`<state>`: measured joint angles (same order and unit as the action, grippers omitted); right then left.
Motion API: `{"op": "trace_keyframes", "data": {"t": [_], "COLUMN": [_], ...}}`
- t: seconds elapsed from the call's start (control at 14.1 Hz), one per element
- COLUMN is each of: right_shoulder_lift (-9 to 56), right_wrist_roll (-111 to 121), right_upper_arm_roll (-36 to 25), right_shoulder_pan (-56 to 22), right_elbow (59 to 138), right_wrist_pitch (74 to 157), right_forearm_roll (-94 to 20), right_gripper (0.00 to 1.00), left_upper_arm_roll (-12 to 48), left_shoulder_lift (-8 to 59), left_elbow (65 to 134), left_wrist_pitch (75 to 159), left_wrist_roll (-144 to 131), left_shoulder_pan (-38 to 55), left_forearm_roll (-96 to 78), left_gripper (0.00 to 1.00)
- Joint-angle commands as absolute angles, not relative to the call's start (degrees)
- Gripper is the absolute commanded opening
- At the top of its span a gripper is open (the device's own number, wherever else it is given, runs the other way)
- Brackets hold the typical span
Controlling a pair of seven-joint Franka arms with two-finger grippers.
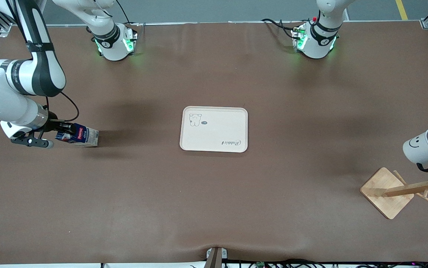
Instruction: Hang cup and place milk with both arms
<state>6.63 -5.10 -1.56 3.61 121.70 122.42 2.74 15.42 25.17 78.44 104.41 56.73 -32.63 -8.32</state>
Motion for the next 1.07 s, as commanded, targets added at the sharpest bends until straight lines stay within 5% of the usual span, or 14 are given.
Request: {"op": "trace_keyframes", "data": {"t": [0.0, 0.21, 0.36, 0.43, 0.57, 0.64, 0.78, 0.85, 0.92, 1.0], "right_shoulder_lift": [4.7, 4.9, 5.0, 5.1, 5.1, 5.1, 5.2, 5.2, 5.2, 5.3], "right_wrist_roll": [-4.7, -4.7, -4.7, -4.7, -4.7, -4.7, -4.7, -4.7, -4.7, -4.7], "right_upper_arm_roll": [-0.4, -0.4, -0.4, -0.4, -0.4, -0.4, -0.4, -0.4, -0.4, -0.4], "right_shoulder_pan": [5.5, 5.5, 5.5, 5.6, 5.7, 5.7, 5.7, 5.7, 5.7, 5.6], "right_elbow": [123.5, 123.7, 123.6, 123.6, 123.5, 123.4, 123.0, 122.8, 122.3, 121.5], "right_wrist_pitch": [122.7, 122.7, 122.6, 122.7, 122.7, 122.7, 122.9, 122.9, 122.8, 122.7], "right_forearm_roll": [2.7, 2.7, 2.8, 2.8, 2.8, 2.8, 2.8, 2.8, 2.8, 2.8], "right_gripper": [0.29, 0.52, 0.57, 0.71, 0.82, 1.0, 1.0, 1.0, 1.0, 1.0], "left_upper_arm_roll": [15.6, 15.6, 15.6, 15.6, 15.6, 15.6, 15.6, 15.6, 15.6, 15.9], "left_shoulder_lift": [25.6, 25.8, 26.0, 26.1, 26.5, 26.5, 26.5, 26.7, 26.7, 26.6], "left_elbow": [77.3, 77.3, 77.2, 77.2, 77.2, 77.2, 77.3, 77.3, 77.3, 77.3], "left_wrist_pitch": [104.3, 104.4, 106.3, 107.3, 107.5, 107.8, 107.8, 107.8, 107.8, 107.8], "left_wrist_roll": [60.6, 62.0, 62.0, 62.3, 63.0, 63.1, 62.8, 62.4, 62.2, 62.1], "left_shoulder_pan": [-33.2, -33.1, -32.9, -32.8, -32.8, -32.8, -32.8, -32.8, -32.7, -32.6], "left_forearm_roll": [-9.1, -9.1, -9.1, -9.0, -9.0, -9.0, -9.1, -9.1, -9.2, -9.3], "left_gripper": [0.0, 0.0, 0.0, 0.0, 0.0, 0.0, 0.0, 0.14, 0.42, 0.99]}}
